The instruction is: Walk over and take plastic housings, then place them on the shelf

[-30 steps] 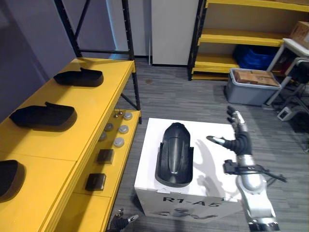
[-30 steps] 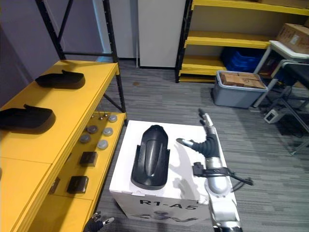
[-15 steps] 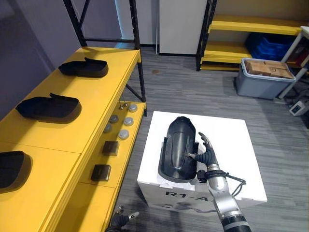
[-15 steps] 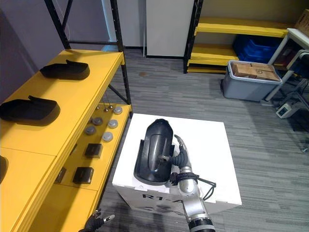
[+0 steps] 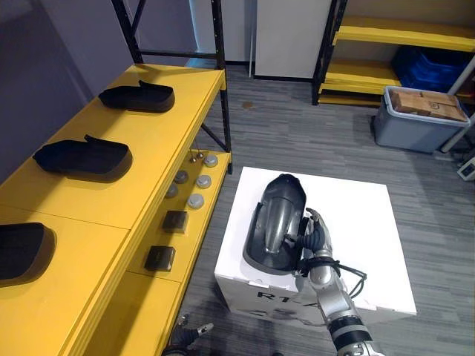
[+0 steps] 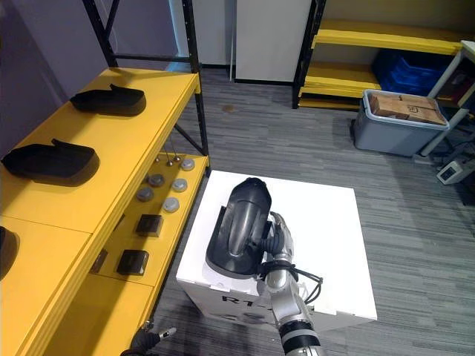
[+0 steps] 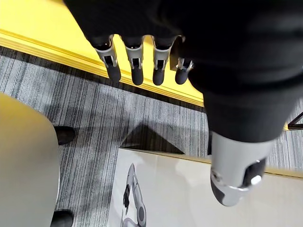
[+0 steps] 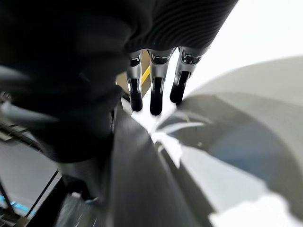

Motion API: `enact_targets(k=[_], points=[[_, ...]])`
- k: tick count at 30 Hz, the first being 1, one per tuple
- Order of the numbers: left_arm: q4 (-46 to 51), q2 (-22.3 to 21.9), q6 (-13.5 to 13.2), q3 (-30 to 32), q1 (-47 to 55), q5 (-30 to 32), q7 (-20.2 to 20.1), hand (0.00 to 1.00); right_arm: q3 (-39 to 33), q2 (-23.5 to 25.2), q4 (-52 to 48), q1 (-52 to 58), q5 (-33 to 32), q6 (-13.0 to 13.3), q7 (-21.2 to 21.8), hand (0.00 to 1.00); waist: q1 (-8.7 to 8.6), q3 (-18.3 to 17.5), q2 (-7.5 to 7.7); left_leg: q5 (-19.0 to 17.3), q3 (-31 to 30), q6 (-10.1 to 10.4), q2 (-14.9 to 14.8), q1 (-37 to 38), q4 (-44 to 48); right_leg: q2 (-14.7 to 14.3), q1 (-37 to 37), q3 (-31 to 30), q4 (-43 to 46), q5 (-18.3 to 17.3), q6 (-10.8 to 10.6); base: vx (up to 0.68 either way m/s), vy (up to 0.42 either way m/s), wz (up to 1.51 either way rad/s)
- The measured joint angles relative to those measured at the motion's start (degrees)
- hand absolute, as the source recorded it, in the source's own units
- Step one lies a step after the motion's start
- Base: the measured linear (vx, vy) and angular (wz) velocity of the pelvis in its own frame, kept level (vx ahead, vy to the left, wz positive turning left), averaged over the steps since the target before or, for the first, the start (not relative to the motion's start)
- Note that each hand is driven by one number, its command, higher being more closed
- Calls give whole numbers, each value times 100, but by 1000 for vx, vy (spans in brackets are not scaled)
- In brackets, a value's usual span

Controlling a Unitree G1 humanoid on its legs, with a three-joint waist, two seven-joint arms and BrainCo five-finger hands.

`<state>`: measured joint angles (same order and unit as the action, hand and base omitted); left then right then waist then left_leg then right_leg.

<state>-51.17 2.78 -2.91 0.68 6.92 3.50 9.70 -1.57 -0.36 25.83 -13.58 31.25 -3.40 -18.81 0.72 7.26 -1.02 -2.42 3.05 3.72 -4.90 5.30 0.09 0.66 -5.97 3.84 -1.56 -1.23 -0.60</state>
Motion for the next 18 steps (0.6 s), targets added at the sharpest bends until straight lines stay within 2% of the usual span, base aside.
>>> enact_targets(k=[9,18], points=[[1,-8,54,1,-11,17,-2,0,-72,-53,131,-161,-20,-109,139,100,11,7,19,5,29,3,-5,204,-147,-11,-223,-7,-153,5,4,25,8,0],[54,-13,80,4,0,18,-8,0,-73,19,-336,122,-59,-161,293,100,27,17,26,4,52,3,-8,254,-141,4,-272,-59,-160,3,3,12,4,0]])
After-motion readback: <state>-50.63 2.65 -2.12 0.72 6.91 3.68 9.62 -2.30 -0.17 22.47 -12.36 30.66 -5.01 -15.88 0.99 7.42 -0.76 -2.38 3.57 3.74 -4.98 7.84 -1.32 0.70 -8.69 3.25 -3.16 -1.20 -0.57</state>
